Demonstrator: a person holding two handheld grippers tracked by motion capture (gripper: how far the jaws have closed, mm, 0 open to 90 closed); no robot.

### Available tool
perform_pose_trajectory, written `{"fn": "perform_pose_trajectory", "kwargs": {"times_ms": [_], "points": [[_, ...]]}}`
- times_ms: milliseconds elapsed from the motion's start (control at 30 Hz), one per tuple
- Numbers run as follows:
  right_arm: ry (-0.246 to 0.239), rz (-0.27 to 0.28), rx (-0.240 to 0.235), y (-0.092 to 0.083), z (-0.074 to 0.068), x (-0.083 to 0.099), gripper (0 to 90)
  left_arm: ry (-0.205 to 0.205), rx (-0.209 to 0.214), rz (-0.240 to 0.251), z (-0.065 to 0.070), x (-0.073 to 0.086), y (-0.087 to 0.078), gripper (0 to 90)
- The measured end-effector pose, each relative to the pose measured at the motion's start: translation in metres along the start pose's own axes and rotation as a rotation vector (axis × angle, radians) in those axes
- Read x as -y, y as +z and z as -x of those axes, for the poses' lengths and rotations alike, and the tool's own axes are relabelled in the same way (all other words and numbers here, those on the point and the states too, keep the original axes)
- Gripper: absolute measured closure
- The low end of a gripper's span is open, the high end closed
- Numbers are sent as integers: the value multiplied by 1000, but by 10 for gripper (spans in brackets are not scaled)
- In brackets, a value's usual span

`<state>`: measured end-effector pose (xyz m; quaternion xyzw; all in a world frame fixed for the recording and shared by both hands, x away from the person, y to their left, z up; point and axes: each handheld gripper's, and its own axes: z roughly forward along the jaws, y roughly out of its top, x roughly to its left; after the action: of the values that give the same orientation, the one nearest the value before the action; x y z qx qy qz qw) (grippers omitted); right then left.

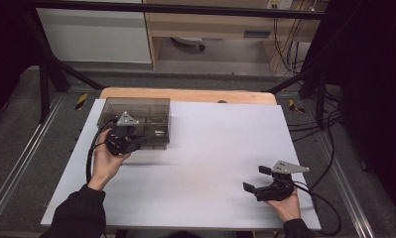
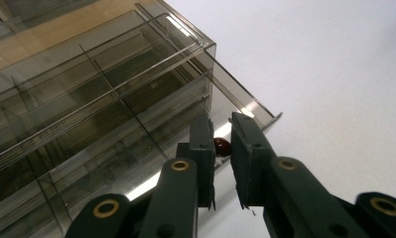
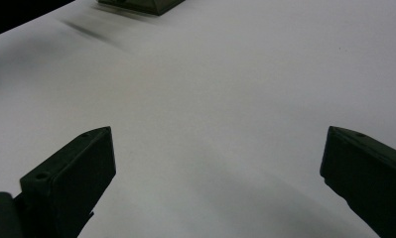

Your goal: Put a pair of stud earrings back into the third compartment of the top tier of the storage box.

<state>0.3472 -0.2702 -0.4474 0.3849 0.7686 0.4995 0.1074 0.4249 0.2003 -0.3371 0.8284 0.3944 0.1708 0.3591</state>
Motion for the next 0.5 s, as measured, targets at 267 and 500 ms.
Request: {"fn": "perform_pose_trajectory", "kwargs": {"times_ms": [267,500], "points": [[1,-3,-1,0,0,0,15,-2,-13,-19,0,-5,22,795],[-1,-1,-2,0,0,0,15,-16,-7,-32,-2,-3,38,791]]}}
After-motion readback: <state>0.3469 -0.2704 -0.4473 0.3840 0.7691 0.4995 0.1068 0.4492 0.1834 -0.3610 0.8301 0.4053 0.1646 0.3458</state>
